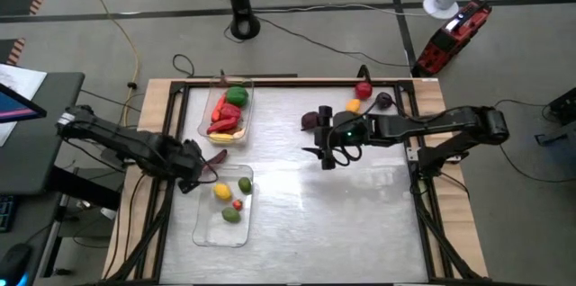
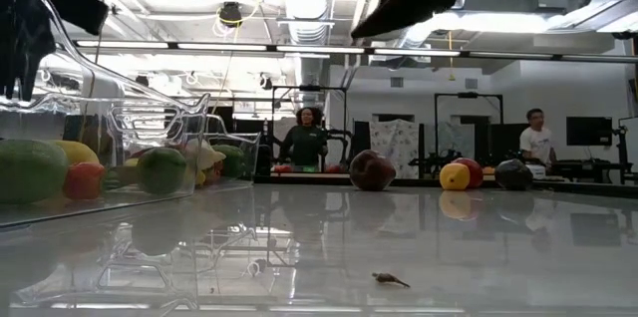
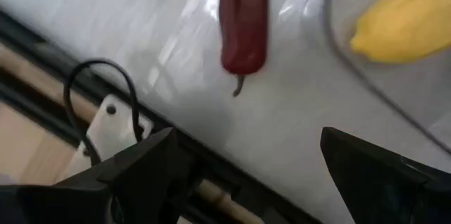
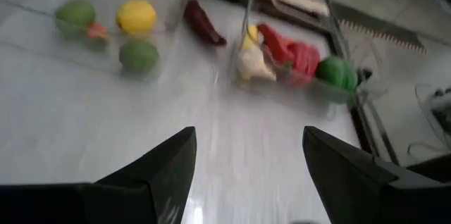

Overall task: Sort produce into baskets
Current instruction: Put the red chili pepper into the top transparent bin

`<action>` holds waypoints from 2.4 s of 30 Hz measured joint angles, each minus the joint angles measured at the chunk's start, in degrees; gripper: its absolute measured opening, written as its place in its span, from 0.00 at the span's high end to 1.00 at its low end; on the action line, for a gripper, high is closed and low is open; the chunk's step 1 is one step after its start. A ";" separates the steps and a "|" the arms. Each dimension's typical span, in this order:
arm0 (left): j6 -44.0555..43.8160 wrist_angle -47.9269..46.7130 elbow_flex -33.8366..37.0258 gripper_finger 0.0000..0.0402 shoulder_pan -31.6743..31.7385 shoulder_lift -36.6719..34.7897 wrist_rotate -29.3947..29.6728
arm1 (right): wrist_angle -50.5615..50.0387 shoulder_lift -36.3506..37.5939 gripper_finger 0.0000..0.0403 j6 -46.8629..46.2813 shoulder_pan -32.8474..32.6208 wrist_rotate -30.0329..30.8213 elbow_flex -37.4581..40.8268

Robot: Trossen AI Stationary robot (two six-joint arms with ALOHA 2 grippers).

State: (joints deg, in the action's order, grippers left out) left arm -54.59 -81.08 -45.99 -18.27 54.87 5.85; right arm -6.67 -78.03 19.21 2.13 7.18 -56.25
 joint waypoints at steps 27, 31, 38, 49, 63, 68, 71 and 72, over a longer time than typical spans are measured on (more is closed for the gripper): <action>14.46 7.43 0.54 0.33 -0.15 20.94 8.71 | 0.25 0.02 0.29 -0.93 -1.38 -3.37 -0.04; 16.51 14.60 2.90 0.33 3.63 15.76 7.97 | 0.27 0.02 0.29 -0.93 -1.38 -3.39 -0.04; 17.73 24.68 5.51 0.33 5.69 13.37 5.91 | 0.23 0.02 0.29 -1.17 -1.38 -3.39 -0.04; 8.23 18.77 7.77 0.33 4.60 13.35 7.54 | 0.23 0.02 0.29 -1.15 -1.25 -3.45 -0.04; 6.70 27.52 16.35 0.33 5.36 8.71 5.13 | 0.83 0.02 0.29 -1.20 -1.16 -4.49 -0.02; 5.04 28.30 19.03 0.34 6.23 8.93 6.29 | 0.71 0.02 0.29 -1.26 -1.40 -4.78 -0.02; 4.76 28.20 19.21 0.38 6.22 9.09 7.28 | 0.71 0.02 0.29 -1.29 -1.38 -4.87 -0.02; 4.76 28.42 19.20 0.40 6.22 9.05 7.35 | 0.75 0.02 0.29 -1.17 -1.36 -4.87 -0.01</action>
State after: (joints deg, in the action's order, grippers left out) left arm -49.82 -52.66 -26.79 -12.05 63.92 13.20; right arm -5.92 -78.02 18.04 0.78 2.31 -56.26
